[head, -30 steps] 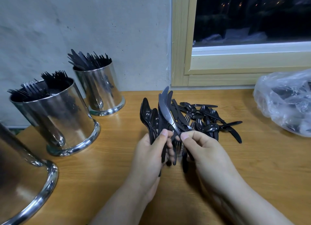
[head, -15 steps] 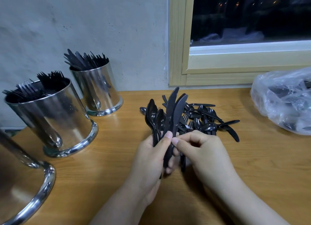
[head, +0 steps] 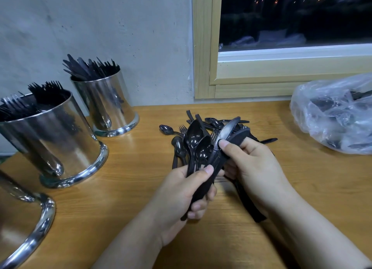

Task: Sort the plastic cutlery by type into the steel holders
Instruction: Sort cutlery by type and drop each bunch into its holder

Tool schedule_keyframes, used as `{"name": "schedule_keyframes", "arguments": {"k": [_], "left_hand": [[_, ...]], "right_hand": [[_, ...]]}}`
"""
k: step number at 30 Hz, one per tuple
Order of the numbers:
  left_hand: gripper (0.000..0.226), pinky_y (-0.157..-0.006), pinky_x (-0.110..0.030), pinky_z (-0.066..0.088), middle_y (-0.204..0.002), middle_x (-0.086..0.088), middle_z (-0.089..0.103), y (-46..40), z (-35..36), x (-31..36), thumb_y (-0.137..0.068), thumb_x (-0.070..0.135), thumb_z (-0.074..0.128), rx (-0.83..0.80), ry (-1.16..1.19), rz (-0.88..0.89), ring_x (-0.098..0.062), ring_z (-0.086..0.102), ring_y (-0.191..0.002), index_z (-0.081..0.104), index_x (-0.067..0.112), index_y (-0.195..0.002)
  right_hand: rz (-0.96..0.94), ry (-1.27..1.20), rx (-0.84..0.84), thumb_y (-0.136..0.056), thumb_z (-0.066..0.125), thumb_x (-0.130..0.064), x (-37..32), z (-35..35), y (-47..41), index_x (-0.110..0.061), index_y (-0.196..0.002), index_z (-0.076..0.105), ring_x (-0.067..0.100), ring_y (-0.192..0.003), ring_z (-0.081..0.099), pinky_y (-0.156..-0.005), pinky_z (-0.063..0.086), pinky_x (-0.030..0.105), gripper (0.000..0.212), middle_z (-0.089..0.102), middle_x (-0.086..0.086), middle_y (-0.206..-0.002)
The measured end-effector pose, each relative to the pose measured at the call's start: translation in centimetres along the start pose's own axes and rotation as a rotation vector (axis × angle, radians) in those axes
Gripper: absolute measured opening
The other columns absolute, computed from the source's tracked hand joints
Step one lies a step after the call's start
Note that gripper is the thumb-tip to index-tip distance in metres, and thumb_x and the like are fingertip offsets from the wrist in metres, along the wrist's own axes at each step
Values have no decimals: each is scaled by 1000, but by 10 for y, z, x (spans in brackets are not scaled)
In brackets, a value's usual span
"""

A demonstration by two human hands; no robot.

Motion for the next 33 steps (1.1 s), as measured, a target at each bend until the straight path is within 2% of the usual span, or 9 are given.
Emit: {"name": "schedule_keyframes", "arguments": {"k": [2,5,8,13,18,21,27,30,33], "left_hand": [[29,-43,-22,30,-78,-10,62,0,1,0,-103,33,56,0,-22,25,-11,39,-50,69,8,-111],[25,-47,-25,37,-87,-14,69,0,1,1,-106,28,51,39,-41,94,-13,47,-53,71,14,-114],[26,-49,-28,41,-92,-15,73,-1,0,0,-107,25,50,86,-34,131,-17,51,-56,70,17,-120],[20,-48,-24,42,-90,-13,72,0,0,-1,-106,20,53,18,-75,80,-14,52,-55,69,12,-115],[23,-43,-18,31,-75,-2,56,-4,-5,-1,-105,22,55,98,-9,57,-8,37,-52,64,5,-117],[22,-43,-19,29,-77,-3,56,-7,-14,0,-105,20,54,237,67,85,-8,36,-51,66,7,-119],[19,-43,-19,33,-83,-5,63,-6,-14,-1,-105,17,55,322,64,125,-7,39,-51,66,3,-111],[20,-43,-19,32,-81,-4,65,-6,-14,-2,-106,16,54,342,66,135,-8,38,-50,64,2,-114],[22,-43,-19,31,-79,-4,64,-6,-15,-2,-106,17,54,346,86,132,-8,38,-51,63,1,-117]], "right_hand": [[-14,51,50,-100,58,-14,2,-4,-3,-14,-74,62,15,-50,45,-52,40,28,26,56,5,-58],[-29,161,141,-98,62,-18,5,-12,-7,-11,-72,58,20,-55,27,-51,21,36,28,35,6,-58],[-38,257,173,-97,64,-22,6,-15,-9,3,-79,52,22,-57,30,-51,25,35,33,38,9,-59],[-58,406,138,-97,66,-26,6,-16,-7,-22,-60,56,18,-54,35,-52,29,32,38,44,3,-55],[-83,539,175,-99,56,-44,-4,-26,-8,-11,-67,60,14,-44,37,-43,32,21,46,48,-2,-50],[-158,792,257,-99,57,-43,-10,-51,-12,-17,-66,63,4,-45,41,-50,34,24,42,51,-10,-49],[61,1299,74,-81,69,-61,-3,-67,13,-20,-68,60,7,-47,48,-50,38,23,44,55,-5,-50],[59,1404,66,-78,68,-70,0,-55,23,-26,-74,60,10,-64,59,-62,51,33,45,61,-6,-64],[124,1543,55,-80,63,-73,1,-45,26,-29,-89,60,19,-87,63,-66,45,33,45,59,-9,-79]]}}
Point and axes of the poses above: each hand's wrist, its own y-axis away from the middle knuckle, its own z-axis out of the palm, x = y × z, the point moved 1 cm from there along -y, towards the middle knuckle
